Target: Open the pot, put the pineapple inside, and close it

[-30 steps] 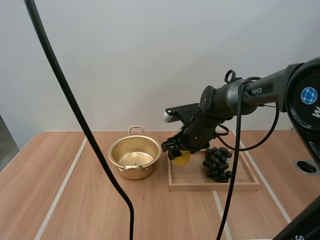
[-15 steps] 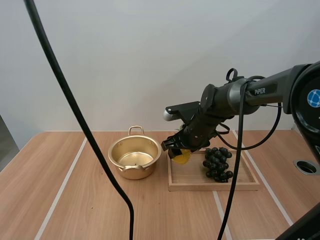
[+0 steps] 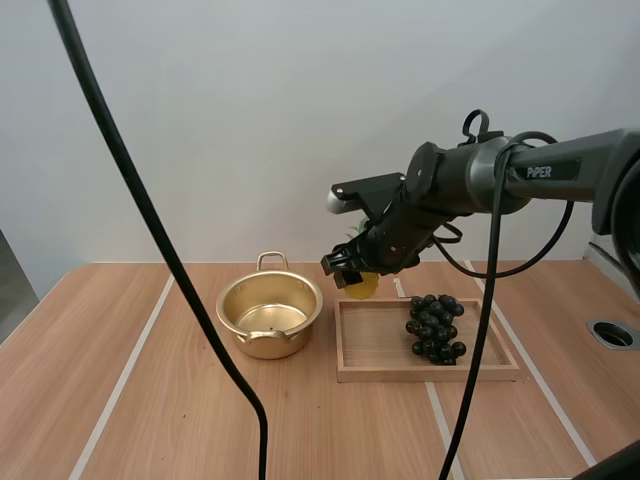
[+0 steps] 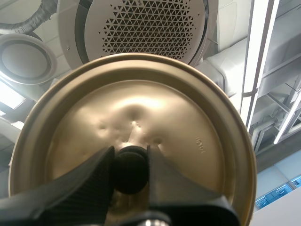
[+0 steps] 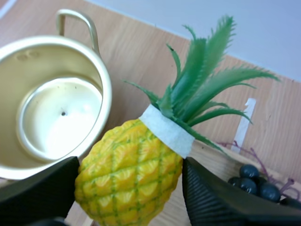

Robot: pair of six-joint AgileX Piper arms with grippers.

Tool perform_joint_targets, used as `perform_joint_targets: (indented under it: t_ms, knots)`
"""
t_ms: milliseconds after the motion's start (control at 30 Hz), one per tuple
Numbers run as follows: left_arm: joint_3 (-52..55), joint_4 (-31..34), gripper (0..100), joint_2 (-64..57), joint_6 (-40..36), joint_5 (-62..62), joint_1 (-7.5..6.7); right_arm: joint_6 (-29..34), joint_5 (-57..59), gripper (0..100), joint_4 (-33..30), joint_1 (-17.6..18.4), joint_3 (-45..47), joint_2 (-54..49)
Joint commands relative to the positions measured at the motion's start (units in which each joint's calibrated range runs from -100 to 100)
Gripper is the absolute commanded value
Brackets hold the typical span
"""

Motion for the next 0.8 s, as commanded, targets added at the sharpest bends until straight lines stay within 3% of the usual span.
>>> perform_joint_targets:
  t_ms: [0,767]
  knots:
    - [-0.1,0.2,0,-0.1,0.1,0.2,-0.01,-0.4,0.0,0,-0.4,0.1,-1.3,-2.3]
    - [-0.1,1.2,0,-0.2,0.1,5.0,-0.01,-1.5,-5.7,0,1.4,0.1,-1.5,-6.9]
